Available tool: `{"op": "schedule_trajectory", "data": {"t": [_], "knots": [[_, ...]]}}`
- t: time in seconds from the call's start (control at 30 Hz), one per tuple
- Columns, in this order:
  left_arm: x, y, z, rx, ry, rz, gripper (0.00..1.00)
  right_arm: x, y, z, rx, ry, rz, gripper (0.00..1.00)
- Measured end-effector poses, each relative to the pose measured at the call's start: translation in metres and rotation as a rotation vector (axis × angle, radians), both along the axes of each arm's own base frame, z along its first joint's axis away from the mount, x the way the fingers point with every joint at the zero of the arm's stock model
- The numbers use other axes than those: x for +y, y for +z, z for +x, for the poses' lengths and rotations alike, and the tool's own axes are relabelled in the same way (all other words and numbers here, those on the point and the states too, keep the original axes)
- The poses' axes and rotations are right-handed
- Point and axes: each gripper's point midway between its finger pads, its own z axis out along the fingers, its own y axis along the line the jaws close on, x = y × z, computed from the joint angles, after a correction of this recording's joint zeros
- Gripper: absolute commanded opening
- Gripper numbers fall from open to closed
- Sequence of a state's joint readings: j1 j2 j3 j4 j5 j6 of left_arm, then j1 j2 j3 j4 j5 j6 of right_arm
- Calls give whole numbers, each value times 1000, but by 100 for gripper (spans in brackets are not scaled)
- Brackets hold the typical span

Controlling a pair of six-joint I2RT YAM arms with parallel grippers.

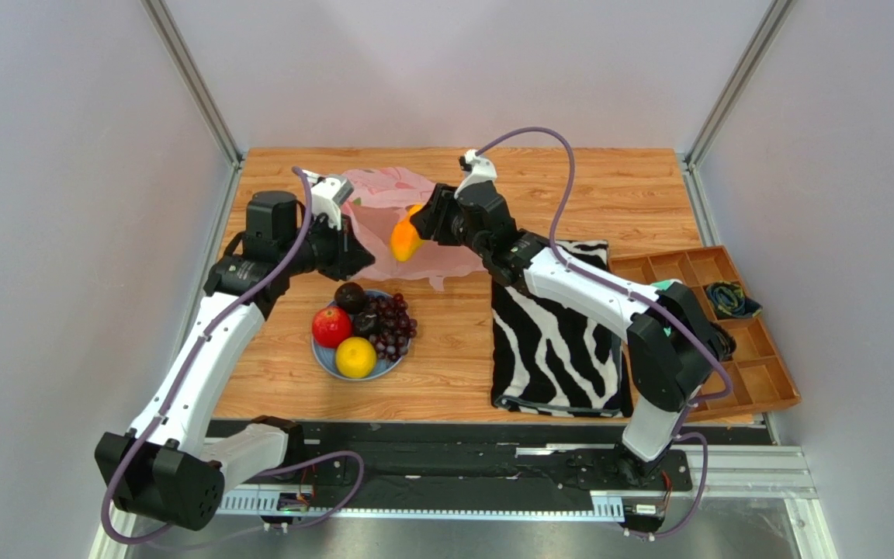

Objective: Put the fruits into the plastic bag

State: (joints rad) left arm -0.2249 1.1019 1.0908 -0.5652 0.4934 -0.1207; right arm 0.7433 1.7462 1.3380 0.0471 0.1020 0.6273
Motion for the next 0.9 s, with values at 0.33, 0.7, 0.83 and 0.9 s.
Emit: {"op": "schedule_trajectory", "data": {"t": [0.33, 0.7, 0.83, 0.9], "knots": [[-62, 41, -31, -18, -327, -209, 0, -27, 8, 22, -148, -167, -175, 0], [-72, 87, -65, -167, -490, -332, 0, -21, -61, 35, -175, -217, -439, 0], [-63, 85, -56, -193, -412, -295, 0, -36, -100, 41, -122, -242, -559, 0], [-53, 82, -44, -201, -337, -265, 0, -45, -110, 44, -104, -260, -600, 0]]}}
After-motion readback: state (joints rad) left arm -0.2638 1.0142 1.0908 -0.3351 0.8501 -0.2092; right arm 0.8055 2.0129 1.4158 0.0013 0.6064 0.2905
